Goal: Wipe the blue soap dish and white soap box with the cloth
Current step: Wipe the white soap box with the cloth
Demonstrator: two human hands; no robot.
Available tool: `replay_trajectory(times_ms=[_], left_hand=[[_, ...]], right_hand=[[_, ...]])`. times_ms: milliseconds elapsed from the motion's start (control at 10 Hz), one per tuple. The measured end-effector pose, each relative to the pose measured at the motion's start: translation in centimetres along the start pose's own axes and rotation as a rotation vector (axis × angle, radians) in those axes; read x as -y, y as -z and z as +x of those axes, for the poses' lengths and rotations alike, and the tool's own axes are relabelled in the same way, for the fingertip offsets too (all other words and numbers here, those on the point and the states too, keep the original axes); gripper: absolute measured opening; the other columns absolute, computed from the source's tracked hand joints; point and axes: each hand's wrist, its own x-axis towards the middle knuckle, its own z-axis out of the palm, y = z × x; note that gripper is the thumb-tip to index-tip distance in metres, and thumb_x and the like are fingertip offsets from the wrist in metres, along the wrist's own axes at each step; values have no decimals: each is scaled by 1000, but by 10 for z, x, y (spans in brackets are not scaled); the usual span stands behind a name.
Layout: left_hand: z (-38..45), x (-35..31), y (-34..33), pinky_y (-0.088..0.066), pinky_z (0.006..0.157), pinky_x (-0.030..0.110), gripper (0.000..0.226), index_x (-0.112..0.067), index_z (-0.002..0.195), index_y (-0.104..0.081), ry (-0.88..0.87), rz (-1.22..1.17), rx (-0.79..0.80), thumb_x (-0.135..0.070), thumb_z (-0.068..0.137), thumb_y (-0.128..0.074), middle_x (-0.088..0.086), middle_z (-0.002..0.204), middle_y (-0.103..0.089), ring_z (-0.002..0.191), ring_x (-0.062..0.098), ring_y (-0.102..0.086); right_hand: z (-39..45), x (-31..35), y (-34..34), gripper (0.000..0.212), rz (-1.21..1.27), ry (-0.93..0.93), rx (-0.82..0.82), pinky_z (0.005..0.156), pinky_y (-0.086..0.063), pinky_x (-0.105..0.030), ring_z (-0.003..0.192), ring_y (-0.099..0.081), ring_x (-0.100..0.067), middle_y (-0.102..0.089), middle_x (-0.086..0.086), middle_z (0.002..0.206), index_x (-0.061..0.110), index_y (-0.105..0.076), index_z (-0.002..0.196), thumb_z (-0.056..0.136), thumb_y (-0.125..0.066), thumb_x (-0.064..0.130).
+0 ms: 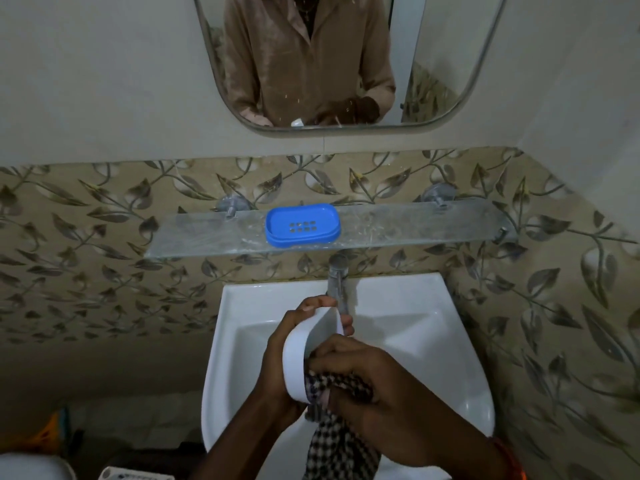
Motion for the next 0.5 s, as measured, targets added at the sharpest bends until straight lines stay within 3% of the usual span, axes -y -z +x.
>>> replay_trajectory(times_ms=[100,200,300,400,500], left_hand=[[-5,-2,-6,-61,60,22,32,-30,100,-80,-14,77,6,-24,99,-48,-5,89,-81,77,9,-77],[-7,1,-4,-55,52,13,35,-12,104,-69,96,210,113,-37,82,-82,-14,70,-79,63,-3,-74],[-7,-13,-2,-60,62,20,82,-8,100,-78,166,133,212,-65,43,-91,7,85,-82,78,10,-79],[-5,-24,5,-59,89,34,73,-15,117,-78,184,158,169,-65,64,-86,15,117,-77,108,24,-73],[-9,-25,7,-33,121,43,73,-7,147,-52,222,106,174,-60,96,-58,16,146,-57,141,31,-48]], right_hand=[[4,7,1,42,328,-12,-96,99,-49,-21,117,-62,0,-70,16,119,43,-73,109,89,-64,8],[-1,10,-2,49,347,83,-241,92,-46,-8,117,-61,3,-67,18,122,49,-71,110,90,-62,6],[-5,2,-10,46,120,176,-365,95,-47,-14,123,-57,-9,-59,14,129,39,-65,125,94,-59,6],[-6,-11,-7,44,-101,137,-454,95,-50,-21,124,-54,-11,-53,21,130,36,-59,131,95,-56,11],[-8,-14,-8,49,-311,122,-444,95,-49,-20,124,-51,-10,-49,20,132,35,-54,137,94,-54,11]])
